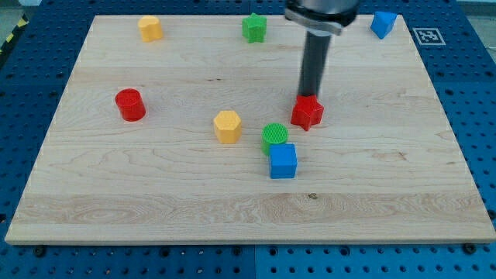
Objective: Place red star above green circle
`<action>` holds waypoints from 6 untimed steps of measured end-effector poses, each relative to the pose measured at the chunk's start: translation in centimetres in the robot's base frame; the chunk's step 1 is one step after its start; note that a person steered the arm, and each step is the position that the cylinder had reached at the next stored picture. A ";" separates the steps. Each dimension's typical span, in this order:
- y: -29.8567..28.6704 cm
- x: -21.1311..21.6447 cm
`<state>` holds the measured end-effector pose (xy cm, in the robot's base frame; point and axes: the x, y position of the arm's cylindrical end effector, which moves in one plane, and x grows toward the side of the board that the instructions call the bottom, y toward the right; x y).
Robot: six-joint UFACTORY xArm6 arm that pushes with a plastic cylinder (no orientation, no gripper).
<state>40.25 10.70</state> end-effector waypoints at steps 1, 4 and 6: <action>3.3 0.0; -3.8 3.0; -4.2 2.7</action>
